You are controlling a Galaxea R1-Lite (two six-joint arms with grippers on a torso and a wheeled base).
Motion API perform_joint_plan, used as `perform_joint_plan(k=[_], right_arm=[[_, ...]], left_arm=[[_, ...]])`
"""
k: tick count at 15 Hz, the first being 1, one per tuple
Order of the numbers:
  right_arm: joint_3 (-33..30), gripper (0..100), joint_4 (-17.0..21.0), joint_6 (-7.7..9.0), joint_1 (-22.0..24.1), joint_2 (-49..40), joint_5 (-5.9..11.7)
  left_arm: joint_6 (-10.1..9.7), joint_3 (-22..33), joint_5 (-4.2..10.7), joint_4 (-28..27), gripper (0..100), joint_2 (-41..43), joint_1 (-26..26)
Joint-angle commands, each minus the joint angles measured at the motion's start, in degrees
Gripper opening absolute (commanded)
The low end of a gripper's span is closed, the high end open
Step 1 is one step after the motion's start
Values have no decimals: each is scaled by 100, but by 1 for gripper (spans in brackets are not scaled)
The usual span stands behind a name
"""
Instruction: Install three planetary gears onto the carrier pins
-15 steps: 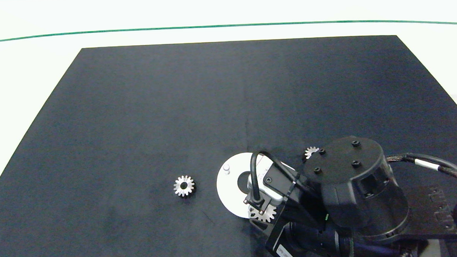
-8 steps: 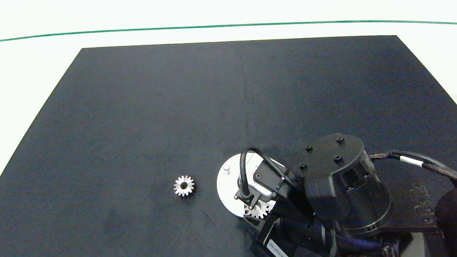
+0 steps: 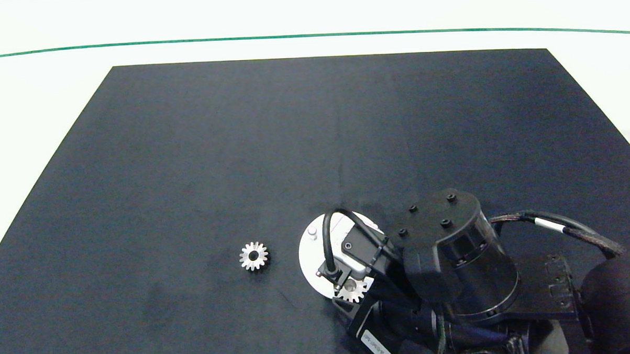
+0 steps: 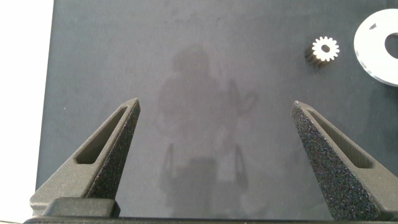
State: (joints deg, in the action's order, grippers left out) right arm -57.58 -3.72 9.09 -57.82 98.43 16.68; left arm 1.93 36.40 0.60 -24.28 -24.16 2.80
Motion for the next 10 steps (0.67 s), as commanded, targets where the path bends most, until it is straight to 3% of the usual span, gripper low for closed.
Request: perform_joint_plan(k=[1,10], right_arm=[[-87,16,-6,22,8,19,11],[-131,16,-6,31,16,115,11]], left_arm=[[1,34,2,11,100,-1,1],[1,78,2,20,100,8,1]])
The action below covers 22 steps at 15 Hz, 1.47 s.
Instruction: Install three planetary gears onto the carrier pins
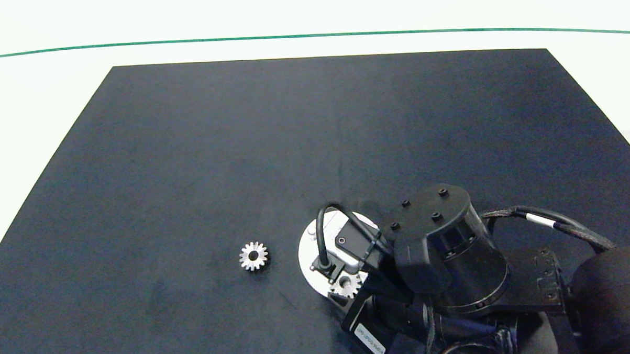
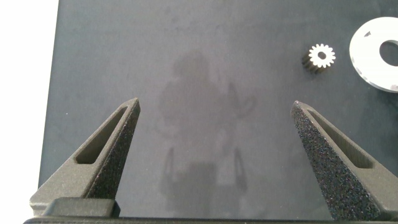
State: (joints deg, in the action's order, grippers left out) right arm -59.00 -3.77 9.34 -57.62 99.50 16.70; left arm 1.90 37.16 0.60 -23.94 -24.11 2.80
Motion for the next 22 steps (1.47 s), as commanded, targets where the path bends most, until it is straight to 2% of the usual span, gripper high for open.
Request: perform_joint_plan(k=[1,7,8,9,16,18,19,20,22], right_arm=[[12,16,-1,7,-3,8,9],[38,16,-1,7,14,-18,26],[38,100,8,33,14,-18,35],[38,100,8,68,23,-10,158],[3,100,-1,59,23,-80,167],[-76,100,43,68,-3,-370,220],[-76,100,60,68,32,-519,316],[-32,100,78,42,190,-765,422],[117,100,139,33,823,-1240,395]], left_arm=[[3,2,2,-14,100,3,1],[-6,11,2,-14,100,3,1],[3,11,2,-14,100,3,1],[3,37,2,-14,100,-6,1],[3,55,2,-14,100,-14,1],[3,46,11,-14,100,-6,1],[3,46,2,-14,100,-6,1],[3,46,2,-23,100,3,1],[3,46,11,-23,100,21,1]])
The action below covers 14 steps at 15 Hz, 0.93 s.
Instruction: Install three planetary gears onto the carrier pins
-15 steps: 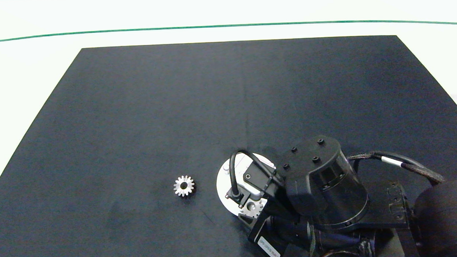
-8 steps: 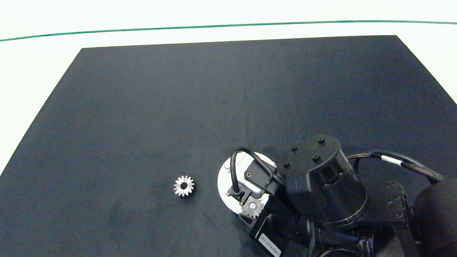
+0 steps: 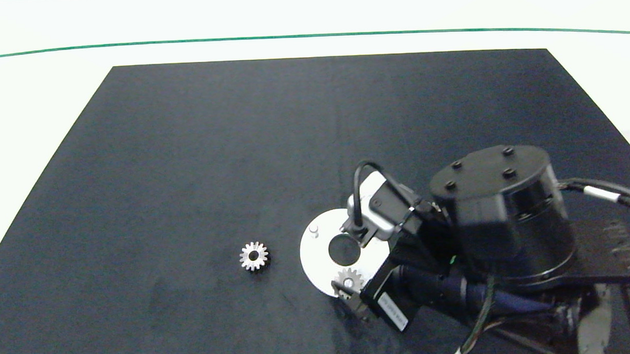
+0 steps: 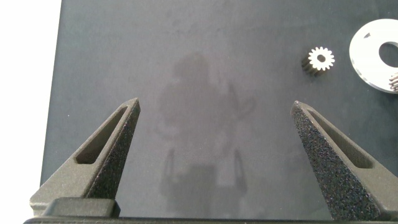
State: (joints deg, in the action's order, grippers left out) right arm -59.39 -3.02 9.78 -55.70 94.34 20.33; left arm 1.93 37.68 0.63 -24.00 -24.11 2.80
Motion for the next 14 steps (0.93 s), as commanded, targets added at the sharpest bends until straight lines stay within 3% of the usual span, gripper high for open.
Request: perform_joint_plan(k=[1,4,6,12,14], right_arm=[[226,100,144,-2,1017,-883,-65],[701,100,144,7,1905,-1304,-829],[929,100,127,-2,2142,-1357,-1031],[1035,100,74,-28,2379,-1199,-1058],[912,100,91,-28,2502,-1006,-1251]], left_arm=[[-8,-15,-2,-17,100,21,1],[-8,-59,-2,-17,100,21,10],[-26,-77,-2,-17,100,38,36],[-78,-24,7,-25,100,135,80],[-78,-24,7,-34,100,161,80]])
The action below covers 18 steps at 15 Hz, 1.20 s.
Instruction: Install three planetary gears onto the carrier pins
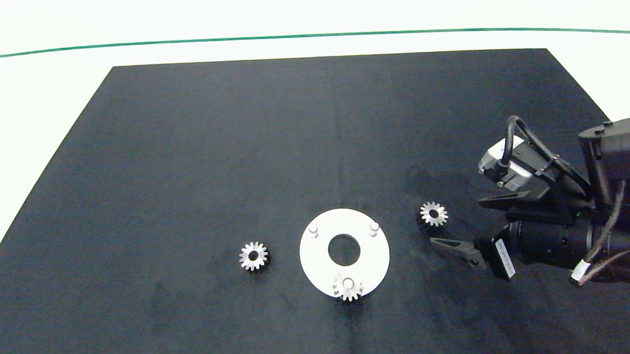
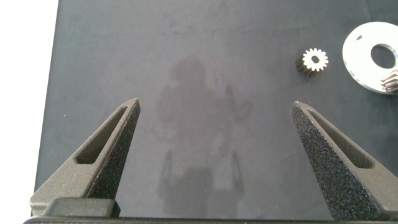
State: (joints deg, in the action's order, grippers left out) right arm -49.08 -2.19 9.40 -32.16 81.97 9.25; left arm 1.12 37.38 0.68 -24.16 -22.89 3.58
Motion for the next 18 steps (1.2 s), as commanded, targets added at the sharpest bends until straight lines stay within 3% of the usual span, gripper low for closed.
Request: perform_joint_plan(k=[1,4,6,11,18], right_arm=[[-146,100,0,9,166,320,-187],[-295,100,0,9,254,636,-231],[-401,100,-9,1,342,768,-389],[-796,99,8,9,412,1040,-407],[-796,84,0,-17,421,1225,-407]], left_arm=[[2,15,2,-18,100,57,2],[2,24,2,-18,100,75,2],[2,33,2,-18,100,75,2],[-7,33,2,-18,100,57,2],[-7,33,2,-18,100,39,11]])
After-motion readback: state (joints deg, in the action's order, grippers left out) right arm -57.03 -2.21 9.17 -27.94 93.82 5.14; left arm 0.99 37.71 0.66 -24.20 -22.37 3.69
